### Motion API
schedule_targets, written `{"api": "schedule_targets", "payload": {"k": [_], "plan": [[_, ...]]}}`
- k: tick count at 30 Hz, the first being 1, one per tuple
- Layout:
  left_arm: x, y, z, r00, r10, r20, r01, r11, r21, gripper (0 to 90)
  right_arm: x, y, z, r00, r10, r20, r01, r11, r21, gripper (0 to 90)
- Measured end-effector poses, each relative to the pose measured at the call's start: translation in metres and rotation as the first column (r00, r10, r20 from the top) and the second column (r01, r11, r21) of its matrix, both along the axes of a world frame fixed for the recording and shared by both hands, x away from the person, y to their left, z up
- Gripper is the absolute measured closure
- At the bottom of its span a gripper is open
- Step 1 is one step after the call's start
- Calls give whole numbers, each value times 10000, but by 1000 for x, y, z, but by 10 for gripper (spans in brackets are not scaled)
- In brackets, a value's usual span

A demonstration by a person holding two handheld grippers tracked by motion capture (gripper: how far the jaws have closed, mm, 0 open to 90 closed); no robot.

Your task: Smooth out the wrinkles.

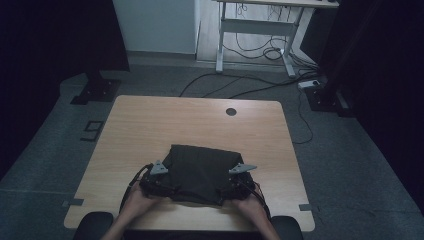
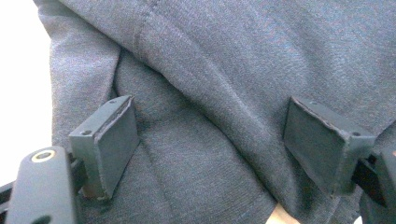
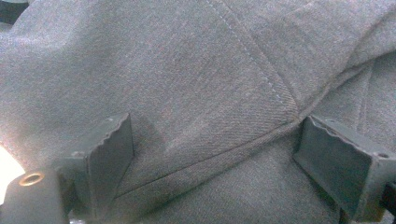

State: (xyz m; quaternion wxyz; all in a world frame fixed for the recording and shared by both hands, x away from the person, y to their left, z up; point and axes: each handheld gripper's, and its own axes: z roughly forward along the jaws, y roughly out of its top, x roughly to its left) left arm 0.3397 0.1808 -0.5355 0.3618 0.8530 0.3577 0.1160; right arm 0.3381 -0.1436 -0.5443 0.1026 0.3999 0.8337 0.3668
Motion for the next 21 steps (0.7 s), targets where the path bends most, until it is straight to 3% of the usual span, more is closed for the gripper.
{"api": "schedule_targets", "payload": {"k": [21], "plan": [[55,-7,-2,9984,556,108,-555,9984,-74,175,68,3,2,9988,-476,-108,473,9985,-258,108]]}}
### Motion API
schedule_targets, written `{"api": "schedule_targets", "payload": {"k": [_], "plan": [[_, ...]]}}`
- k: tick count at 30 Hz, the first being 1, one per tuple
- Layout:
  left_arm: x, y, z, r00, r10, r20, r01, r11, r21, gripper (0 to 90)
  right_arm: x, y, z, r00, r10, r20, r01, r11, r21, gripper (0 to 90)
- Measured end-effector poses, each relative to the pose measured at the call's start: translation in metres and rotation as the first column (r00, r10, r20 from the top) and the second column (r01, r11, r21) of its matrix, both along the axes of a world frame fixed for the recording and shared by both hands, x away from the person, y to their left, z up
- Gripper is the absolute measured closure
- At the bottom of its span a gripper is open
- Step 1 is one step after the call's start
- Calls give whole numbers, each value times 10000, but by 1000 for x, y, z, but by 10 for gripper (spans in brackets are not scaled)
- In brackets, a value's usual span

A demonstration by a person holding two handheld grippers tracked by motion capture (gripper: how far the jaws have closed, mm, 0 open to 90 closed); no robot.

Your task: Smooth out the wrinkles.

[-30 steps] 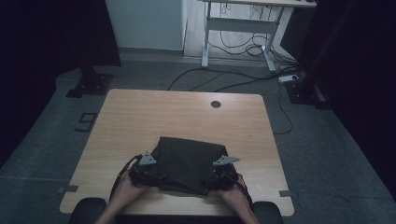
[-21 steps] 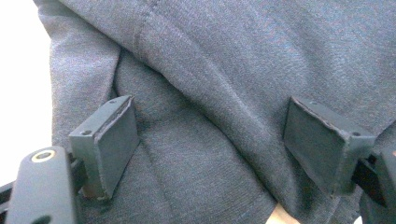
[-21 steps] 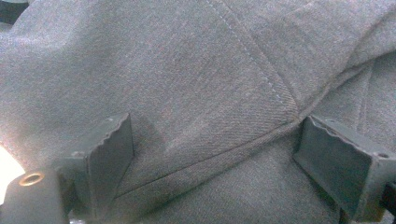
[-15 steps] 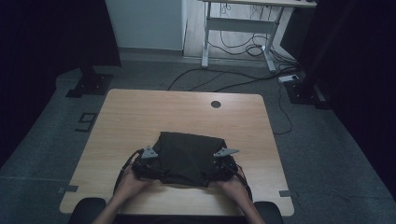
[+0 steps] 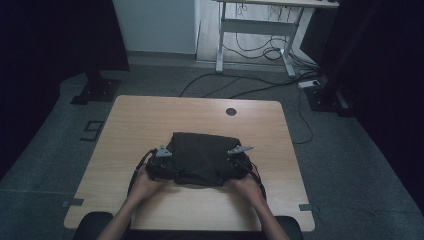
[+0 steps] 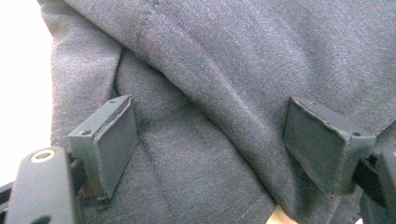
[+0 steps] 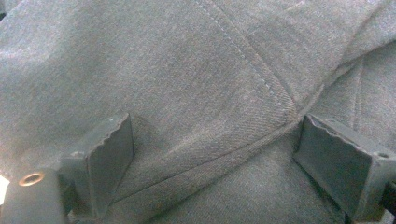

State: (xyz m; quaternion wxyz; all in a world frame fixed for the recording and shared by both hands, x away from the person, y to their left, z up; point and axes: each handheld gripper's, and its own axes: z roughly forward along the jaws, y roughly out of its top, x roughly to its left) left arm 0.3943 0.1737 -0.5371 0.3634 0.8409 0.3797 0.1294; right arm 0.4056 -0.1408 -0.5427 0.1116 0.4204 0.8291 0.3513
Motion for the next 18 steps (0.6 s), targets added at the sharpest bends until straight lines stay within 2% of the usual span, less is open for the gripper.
{"api": "schedule_targets", "payload": {"k": [6,18], "plan": [[11,-2,-1,9998,170,54,-170,9998,-63,175,17,2,1,9998,-164,-91,163,9998,-104,108],[48,-5,-1,9994,342,60,-342,9994,-28,176,52,3,1,9985,-538,-78,536,9985,-142,107]]}}
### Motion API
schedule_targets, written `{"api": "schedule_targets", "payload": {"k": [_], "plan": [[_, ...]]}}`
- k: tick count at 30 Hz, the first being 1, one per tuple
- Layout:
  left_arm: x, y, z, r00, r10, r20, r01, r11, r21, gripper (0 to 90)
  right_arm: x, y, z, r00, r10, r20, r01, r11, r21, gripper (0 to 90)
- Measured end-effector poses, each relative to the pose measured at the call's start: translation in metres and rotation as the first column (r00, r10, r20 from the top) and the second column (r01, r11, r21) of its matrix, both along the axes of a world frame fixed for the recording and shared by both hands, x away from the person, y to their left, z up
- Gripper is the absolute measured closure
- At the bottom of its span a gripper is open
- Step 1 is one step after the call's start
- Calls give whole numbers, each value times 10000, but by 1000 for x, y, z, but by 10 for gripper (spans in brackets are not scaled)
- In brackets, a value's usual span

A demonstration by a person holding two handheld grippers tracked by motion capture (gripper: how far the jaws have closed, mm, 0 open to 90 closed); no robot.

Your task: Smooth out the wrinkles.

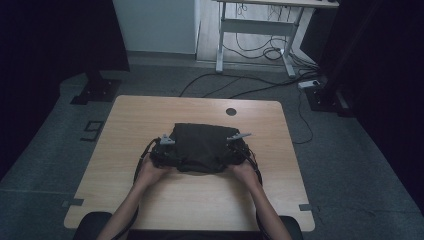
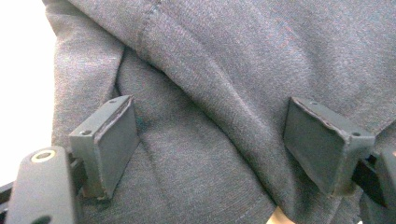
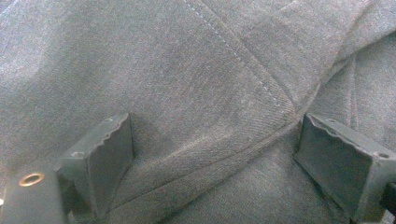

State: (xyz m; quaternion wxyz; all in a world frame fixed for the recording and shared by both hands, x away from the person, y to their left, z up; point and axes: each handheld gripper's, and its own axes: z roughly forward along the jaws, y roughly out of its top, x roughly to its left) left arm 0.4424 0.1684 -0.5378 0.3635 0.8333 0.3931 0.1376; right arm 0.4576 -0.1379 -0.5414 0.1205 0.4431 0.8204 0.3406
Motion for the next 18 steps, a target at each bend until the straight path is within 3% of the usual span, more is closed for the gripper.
{"api": "schedule_targets", "payload": {"k": [10,14,18], "plan": [[33,-2,1,9994,347,-54,-347,9994,28,176,36,2,-1,9995,-284,99,284,9996,80,106],[40,-2,1,9991,427,-77,-427,9991,43,176,47,3,-1,9993,-349,149,348,9993,119,105],[39,-1,2,9992,387,-32,-387,9992,-4,173,47,2,-1,9995,-277,141,275,9995,151,108]]}}
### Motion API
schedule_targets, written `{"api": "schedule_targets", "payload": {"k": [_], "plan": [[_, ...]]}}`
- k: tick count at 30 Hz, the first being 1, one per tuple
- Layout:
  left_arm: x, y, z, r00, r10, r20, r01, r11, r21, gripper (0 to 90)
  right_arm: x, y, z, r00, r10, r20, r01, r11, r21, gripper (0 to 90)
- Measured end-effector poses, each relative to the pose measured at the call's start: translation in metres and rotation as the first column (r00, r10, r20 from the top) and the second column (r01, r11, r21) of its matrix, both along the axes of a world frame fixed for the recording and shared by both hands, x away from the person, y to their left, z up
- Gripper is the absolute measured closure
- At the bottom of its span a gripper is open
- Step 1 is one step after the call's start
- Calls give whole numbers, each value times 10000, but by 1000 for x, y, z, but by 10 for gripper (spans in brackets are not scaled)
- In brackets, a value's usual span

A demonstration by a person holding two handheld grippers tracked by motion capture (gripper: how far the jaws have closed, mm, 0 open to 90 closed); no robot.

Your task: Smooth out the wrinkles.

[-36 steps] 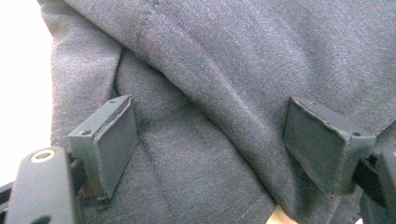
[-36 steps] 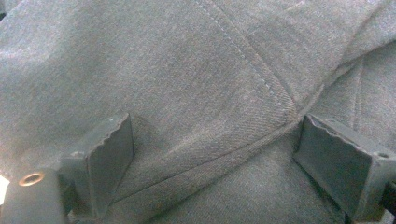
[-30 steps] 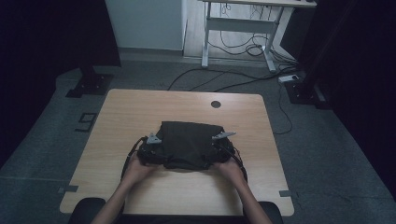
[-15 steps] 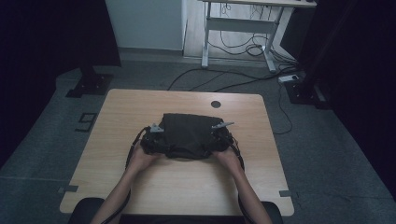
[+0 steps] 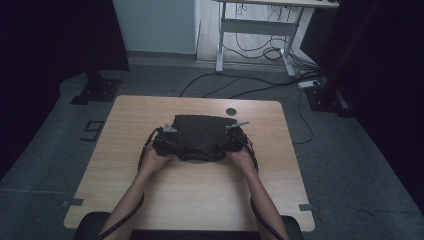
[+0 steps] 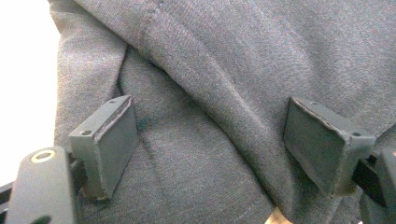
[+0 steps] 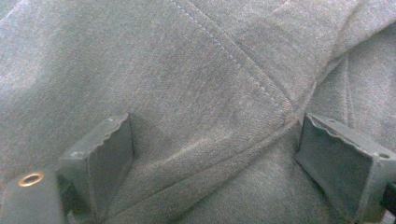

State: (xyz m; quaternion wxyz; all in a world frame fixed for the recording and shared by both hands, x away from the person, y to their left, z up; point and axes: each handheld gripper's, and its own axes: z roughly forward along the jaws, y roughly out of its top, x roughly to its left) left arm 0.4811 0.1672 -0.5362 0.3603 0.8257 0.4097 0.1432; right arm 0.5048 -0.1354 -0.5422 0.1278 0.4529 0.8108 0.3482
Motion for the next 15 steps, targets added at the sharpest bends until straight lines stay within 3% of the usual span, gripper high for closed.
{"api": "schedule_targets", "payload": {"k": [6,11,15], "plan": [[0,5,3,9996,-273,65,274,9994,-191,171,-4,-3,0,9998,89,204,-93,9998,192,132],[-3,4,13,9993,-363,-30,362,9993,-61,164,-7,-2,9,9994,324,128,-324,9995,35,140],[-8,6,21,9990,-437,80,438,9988,-239,151,-14,0,18,9983,522,266,-524,9986,72,141]]}}
